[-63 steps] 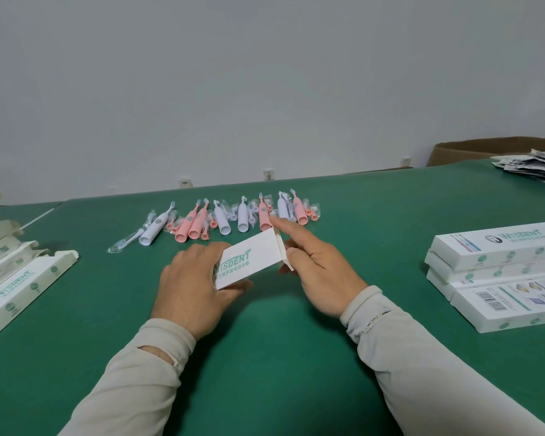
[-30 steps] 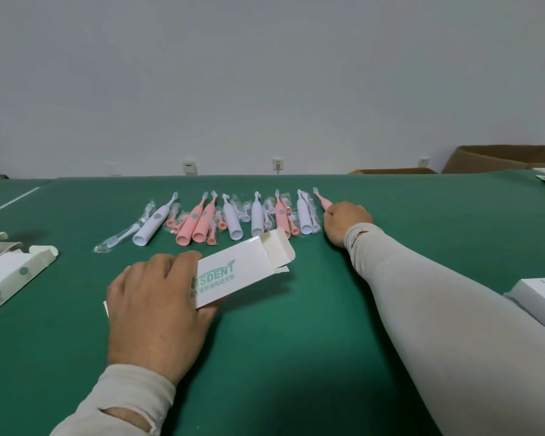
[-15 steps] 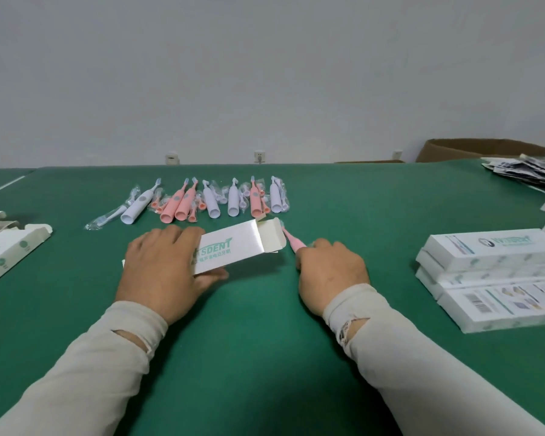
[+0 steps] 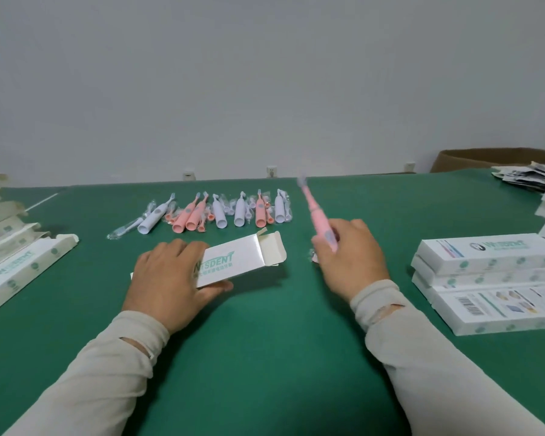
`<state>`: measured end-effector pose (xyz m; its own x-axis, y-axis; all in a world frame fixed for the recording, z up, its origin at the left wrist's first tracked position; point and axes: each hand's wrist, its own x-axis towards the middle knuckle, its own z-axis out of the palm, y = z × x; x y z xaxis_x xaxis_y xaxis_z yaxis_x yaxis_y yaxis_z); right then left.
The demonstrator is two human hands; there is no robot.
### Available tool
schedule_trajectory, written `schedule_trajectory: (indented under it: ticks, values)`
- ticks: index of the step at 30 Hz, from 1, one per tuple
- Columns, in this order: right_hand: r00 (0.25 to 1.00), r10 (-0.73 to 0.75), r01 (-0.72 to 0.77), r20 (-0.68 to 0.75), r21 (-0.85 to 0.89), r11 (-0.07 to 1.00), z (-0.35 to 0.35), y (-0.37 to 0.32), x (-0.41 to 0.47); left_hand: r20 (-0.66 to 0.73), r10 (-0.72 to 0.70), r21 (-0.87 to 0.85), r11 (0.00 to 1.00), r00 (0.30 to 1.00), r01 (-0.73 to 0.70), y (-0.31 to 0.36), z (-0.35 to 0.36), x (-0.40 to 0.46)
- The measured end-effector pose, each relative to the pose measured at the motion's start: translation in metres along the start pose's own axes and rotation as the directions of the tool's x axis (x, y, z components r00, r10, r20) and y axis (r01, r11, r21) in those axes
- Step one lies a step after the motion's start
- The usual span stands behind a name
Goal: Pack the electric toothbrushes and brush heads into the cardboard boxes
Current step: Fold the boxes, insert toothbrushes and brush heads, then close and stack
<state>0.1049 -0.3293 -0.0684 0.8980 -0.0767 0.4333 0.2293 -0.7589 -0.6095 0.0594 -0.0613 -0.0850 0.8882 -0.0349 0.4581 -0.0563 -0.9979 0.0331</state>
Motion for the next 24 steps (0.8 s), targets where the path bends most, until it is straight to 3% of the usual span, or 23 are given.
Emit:
schedule_trajectory:
  ticks: [1,3,4,6,15,24]
  values:
    - [0.998,0.062,-0.051,-0.027,0.308,0.95,-0.004,0.0,0.0,-0.003,0.011,0.006,1.0,1.0,-0.011,0.0,0.001,0.002]
    - [0.986,0.15,-0.152,0.077,0.788,0.597,-0.011,-0.008,-0.003,-0.019,0.038,0.008,0.999,0.999,-0.037,0.002,0.003,0.004]
    - [0.98,0.149,-0.184,0.13,0.875,0.447,-0.011,-0.011,-0.004,-0.024,0.041,0.006,0.999,0.999,-0.041,0.003,0.004,0.005]
    - [0.975,0.151,-0.209,0.165,0.909,0.36,-0.007,-0.014,-0.005,-0.027,0.035,-0.005,0.999,0.999,-0.035,0.005,0.005,0.008]
    - [0.969,0.131,-0.247,0.21,0.786,0.566,0.007,-0.01,-0.006,-0.046,0.033,-0.038,0.999,0.998,-0.034,0.001,0.008,0.01]
    - [0.839,0.092,-0.463,0.536,0.616,0.637,0.02,-0.019,-0.021,-0.082,0.073,-0.1,0.992,0.994,-0.081,0.01,0.008,0.006]
